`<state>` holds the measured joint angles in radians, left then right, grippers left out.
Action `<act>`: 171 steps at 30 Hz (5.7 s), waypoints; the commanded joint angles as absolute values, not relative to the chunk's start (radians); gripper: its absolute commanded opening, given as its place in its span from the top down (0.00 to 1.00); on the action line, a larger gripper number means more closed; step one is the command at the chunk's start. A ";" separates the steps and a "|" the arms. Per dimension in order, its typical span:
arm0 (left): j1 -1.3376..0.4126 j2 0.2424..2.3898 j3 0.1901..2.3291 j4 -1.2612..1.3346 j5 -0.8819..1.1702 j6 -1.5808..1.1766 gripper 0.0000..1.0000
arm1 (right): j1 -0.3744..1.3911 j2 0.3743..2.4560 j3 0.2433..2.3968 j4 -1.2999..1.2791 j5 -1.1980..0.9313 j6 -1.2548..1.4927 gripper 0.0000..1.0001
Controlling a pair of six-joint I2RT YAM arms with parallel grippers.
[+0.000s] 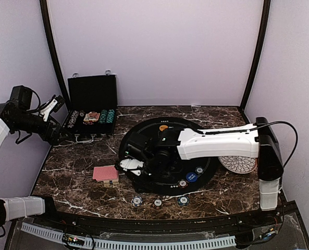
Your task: Distribute texas hold em gaming equipment
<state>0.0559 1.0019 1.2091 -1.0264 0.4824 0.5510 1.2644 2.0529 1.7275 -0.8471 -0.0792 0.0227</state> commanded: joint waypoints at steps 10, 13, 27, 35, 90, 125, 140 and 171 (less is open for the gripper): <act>0.052 0.981 1.165 -1.006 0.521 0.586 0.01 | 0.981 1.874 1.414 -0.738 -0.003 0.211 1.00; 0.051 0.980 1.164 -0.997 0.525 0.576 0.01 | 0.951 1.895 1.408 -0.743 0.029 0.216 1.00; 0.052 1.037 1.143 -1.022 0.534 0.601 0.01 | 0.928 1.970 1.411 -0.743 0.020 0.222 1.00; 0.051 1.090 1.139 -1.018 0.564 0.640 0.01 | 0.928 2.007 1.406 -0.749 0.005 0.240 1.00; 0.051 1.100 1.101 -1.025 0.595 0.691 0.01 | 0.981 2.105 1.542 -0.815 0.087 0.167 0.64; -0.128 1.183 0.963 -0.963 0.515 0.822 0.01 | 0.945 1.974 1.676 -0.881 0.113 0.218 0.20; -0.339 1.380 0.927 -0.824 0.327 0.922 0.01 | 0.928 1.888 1.669 -0.779 0.020 0.321 0.02; -0.482 1.486 0.917 -0.763 0.241 0.948 0.01 | 0.919 1.800 1.529 -0.672 0.006 0.351 0.01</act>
